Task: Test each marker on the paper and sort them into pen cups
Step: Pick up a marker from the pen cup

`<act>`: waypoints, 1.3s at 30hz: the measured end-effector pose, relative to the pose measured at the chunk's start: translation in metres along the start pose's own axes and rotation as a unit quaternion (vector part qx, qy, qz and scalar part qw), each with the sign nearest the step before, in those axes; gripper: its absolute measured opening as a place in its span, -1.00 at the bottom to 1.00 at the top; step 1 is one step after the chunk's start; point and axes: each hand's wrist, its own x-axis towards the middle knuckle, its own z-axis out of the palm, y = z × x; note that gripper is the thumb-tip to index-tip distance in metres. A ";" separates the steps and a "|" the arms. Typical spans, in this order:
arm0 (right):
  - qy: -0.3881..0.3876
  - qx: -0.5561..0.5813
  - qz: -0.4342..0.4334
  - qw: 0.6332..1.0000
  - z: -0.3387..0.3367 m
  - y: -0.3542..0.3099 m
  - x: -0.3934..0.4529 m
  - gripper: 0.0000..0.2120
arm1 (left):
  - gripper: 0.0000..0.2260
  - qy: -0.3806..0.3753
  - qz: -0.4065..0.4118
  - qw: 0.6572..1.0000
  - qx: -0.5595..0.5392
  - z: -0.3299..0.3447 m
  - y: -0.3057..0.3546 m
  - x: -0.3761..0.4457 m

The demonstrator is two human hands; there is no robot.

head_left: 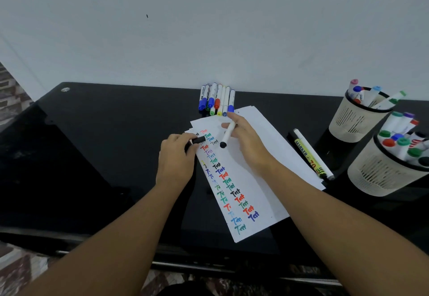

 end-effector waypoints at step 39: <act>-0.114 -0.499 -0.173 0.841 -0.016 -0.018 -0.017 -0.56 | -0.64 -0.023 0.130 0.991 0.018 -0.008 0.013 -0.016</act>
